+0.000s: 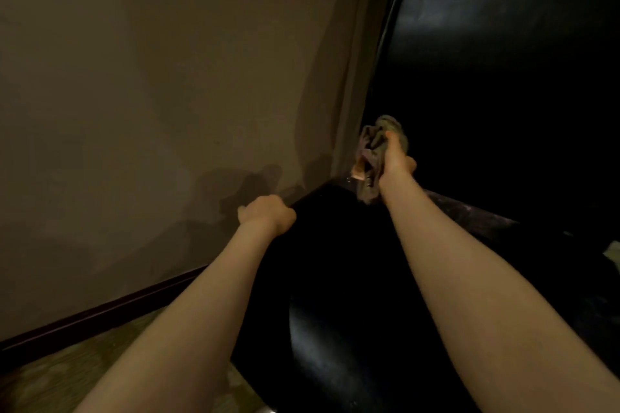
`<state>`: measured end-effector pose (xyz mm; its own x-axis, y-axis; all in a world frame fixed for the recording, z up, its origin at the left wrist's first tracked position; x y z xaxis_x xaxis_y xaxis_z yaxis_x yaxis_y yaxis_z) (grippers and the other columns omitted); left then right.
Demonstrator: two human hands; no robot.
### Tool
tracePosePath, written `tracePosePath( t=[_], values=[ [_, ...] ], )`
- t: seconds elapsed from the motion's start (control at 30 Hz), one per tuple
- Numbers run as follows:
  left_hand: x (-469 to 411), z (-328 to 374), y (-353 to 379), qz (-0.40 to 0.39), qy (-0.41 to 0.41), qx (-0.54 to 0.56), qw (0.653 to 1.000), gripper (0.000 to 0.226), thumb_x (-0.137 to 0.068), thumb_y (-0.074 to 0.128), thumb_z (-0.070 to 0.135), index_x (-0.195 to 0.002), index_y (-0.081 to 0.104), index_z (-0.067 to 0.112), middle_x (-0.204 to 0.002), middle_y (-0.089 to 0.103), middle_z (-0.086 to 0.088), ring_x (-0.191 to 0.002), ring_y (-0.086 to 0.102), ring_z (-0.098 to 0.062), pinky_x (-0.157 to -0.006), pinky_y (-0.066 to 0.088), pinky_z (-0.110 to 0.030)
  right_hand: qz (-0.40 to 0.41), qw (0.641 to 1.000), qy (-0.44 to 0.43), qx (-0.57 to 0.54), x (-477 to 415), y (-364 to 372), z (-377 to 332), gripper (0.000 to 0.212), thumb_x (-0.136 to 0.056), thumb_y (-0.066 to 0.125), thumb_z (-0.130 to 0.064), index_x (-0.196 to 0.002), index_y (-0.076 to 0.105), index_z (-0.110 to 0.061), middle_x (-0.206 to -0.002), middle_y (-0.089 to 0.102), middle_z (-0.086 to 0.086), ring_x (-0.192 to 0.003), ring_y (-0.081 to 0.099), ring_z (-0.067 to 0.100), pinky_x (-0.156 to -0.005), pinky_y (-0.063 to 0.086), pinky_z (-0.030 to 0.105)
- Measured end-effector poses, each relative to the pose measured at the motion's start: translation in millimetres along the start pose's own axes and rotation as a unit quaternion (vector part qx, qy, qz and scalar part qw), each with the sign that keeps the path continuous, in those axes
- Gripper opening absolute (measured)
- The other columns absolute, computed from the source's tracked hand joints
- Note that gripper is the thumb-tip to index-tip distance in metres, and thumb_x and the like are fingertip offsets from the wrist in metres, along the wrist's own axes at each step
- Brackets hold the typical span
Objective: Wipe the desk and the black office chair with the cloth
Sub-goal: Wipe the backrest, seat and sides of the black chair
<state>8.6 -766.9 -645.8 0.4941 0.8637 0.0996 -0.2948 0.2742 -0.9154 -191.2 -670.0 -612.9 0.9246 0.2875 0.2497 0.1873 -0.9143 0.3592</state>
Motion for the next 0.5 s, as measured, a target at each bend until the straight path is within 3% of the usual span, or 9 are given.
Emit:
tracePosePath(
  t=[0.1, 0.2, 0.23, 0.33, 0.4, 0.5],
  values=[
    [-4, 56, 1, 0.006, 0.083, -0.028, 0.996, 0.037, -0.091, 0.042, 0.023, -0.124, 0.054, 0.010, -0.129, 0.054, -0.014, -0.119, 0.050, -0.031, -0.098, 0.034, -0.036, 0.018, 0.998, -0.034, 0.040, -20, -57, -30, 0.053, -0.082, 0.070, -0.036, -0.122, 0.049, -0.008, -0.112, 0.059, 0.006, -0.099, 0.059, 0.023, -0.085, 0.049, 0.035],
    [-6, 112, 20, -0.033, 0.152, -0.063, 0.986, 0.043, -0.093, 0.040, 0.026, -0.133, 0.046, 0.010, -0.137, 0.047, -0.015, -0.124, 0.045, -0.031, -0.100, 0.035, -0.037, 0.070, 0.979, -0.096, 0.163, -42, -120, -60, 0.060, -0.085, 0.068, -0.033, -0.131, 0.046, -0.002, -0.129, 0.054, 0.014, -0.114, 0.055, 0.030, -0.093, 0.046, 0.038],
    [-9, 127, 29, -0.052, 0.162, -0.079, 0.982, 0.046, -0.093, 0.041, 0.028, -0.136, 0.043, 0.010, -0.139, 0.044, -0.014, -0.126, 0.043, -0.032, -0.102, 0.034, -0.038, 0.108, 0.954, -0.119, 0.251, -48, -144, -73, 0.063, -0.086, 0.067, -0.035, -0.132, 0.046, 0.001, -0.131, 0.053, 0.018, -0.117, 0.053, 0.035, -0.094, 0.045, 0.040],
    [-19, 143, 49, -0.101, 0.170, -0.103, 0.975, 0.058, -0.090, 0.052, 0.041, -0.139, 0.039, 0.012, -0.140, 0.040, -0.013, -0.127, 0.039, -0.032, -0.103, 0.034, -0.041, 0.166, 0.828, -0.164, 0.510, -58, -195, -86, 0.060, -0.088, 0.061, -0.039, -0.128, 0.050, 0.004, -0.130, 0.049, 0.024, -0.119, 0.046, 0.041, -0.094, 0.042, 0.048],
    [-22, 151, 59, -0.102, 0.171, -0.110, 0.974, 0.067, -0.086, 0.059, 0.046, -0.139, 0.037, 0.011, -0.140, 0.037, -0.015, -0.127, 0.038, -0.033, -0.101, 0.036, -0.041, 0.172, 0.775, -0.164, 0.585, -70, -216, -79, 0.061, -0.090, 0.058, -0.040, -0.129, 0.048, 0.005, -0.132, 0.045, 0.024, -0.122, 0.039, 0.043, -0.096, 0.038, 0.050],
    [-34, 159, 57, -0.055, 0.150, -0.150, 0.976, 0.085, -0.081, 0.066, 0.047, -0.143, 0.025, 0.007, -0.144, 0.030, -0.018, -0.132, 0.032, -0.035, -0.105, 0.033, -0.042, 0.166, 0.729, -0.178, 0.639, -84, -214, -72, 0.059, -0.091, 0.056, -0.039, -0.129, 0.047, 0.005, -0.135, 0.041, 0.025, -0.125, 0.035, 0.043, -0.097, 0.035, 0.050]
  ],
)
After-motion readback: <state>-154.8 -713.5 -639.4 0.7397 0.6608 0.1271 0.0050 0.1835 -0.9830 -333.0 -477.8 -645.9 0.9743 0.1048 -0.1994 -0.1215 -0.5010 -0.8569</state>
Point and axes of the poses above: each hand's wrist, its own x-axis away from the middle knuckle, its own y-axis out of the palm, z = x × y, the point moved 7 cm from there along -x, towards the middle knuckle
